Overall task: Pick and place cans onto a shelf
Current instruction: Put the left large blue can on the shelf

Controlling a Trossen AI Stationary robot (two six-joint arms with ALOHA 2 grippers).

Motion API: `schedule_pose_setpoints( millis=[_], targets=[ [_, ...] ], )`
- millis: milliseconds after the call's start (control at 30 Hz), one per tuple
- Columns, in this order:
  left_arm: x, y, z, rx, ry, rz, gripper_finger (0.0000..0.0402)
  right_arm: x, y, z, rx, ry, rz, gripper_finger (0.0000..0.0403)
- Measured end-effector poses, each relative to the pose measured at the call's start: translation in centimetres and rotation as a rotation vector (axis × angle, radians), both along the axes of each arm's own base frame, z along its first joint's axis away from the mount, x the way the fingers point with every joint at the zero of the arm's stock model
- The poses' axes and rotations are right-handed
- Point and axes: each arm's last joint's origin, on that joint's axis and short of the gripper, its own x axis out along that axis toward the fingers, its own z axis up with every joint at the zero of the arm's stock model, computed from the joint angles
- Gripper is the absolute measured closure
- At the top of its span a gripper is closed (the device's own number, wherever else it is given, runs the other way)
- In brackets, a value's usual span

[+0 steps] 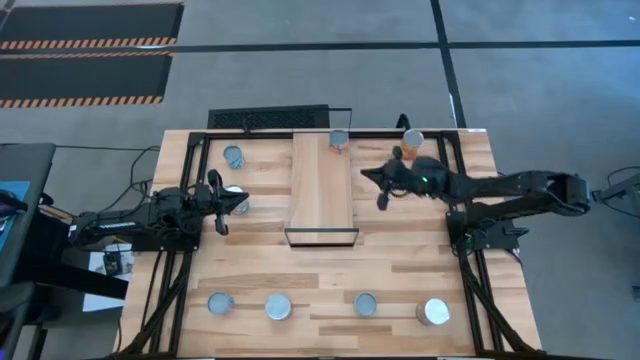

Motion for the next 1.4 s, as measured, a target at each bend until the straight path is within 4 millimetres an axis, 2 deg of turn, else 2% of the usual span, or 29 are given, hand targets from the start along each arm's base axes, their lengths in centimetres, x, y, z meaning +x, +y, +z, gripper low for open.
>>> schedule_pose_setpoints(
  millis=[100, 233, 367, 533, 733, 1000, 1200, 1400],
  targets=[
    [-0.1, 0.0, 0.2, 0.0, 0.003, 0.019, 0.0401, -0.5, 0.6, -1.3, 0.063, -0.022, 0.015, 0.038],
    [-0.1, 0.1, 1.3, -0.013, 0.054, 0.042, 0.0401, -0.6, 1.2, -2.3, 0.11, 0.095, 0.079, 0.037],
    [0.4, 0.2, 2.0, -0.072, 0.155, 0.063, 0.0401, -1.1, 1.6, -3.3, 0.057, 0.113, 0.102, 0.0388],
    [1.7, 0.4, 3.4, -0.1, 0.251, 0.081, 0.0401, -2.4, 1.6, -4.6, 0.047, -0.021, 0.125, 0.0391],
    [3.4, 0.8, 5.9, -0.114, 0.444, 0.129, 0.0401, -4.1, 2.2, -5.8, 0.03, -0.125, 0.139, 0.0398],
    [4.7, 1.1, 9.4, -0.212, 0.728, 0.225, 0.04, -4.4, 2.3, -5.9, 0.024, -0.15, 0.138, 0.0384],
    [5.2, 0.8, 10.8, -0.286, 0.932, 0.257, 0.0367, -4.4, 2.3, -5.7, -0.006, -0.163, 0.152, 0.0394],
    [5.2, 0.1, 9.6, -0.392, 1.1, 0.291, 0.0307, -4.3, 2.5, -5.9, 0.001, -0.144, 0.187, 0.0391]
  ],
)
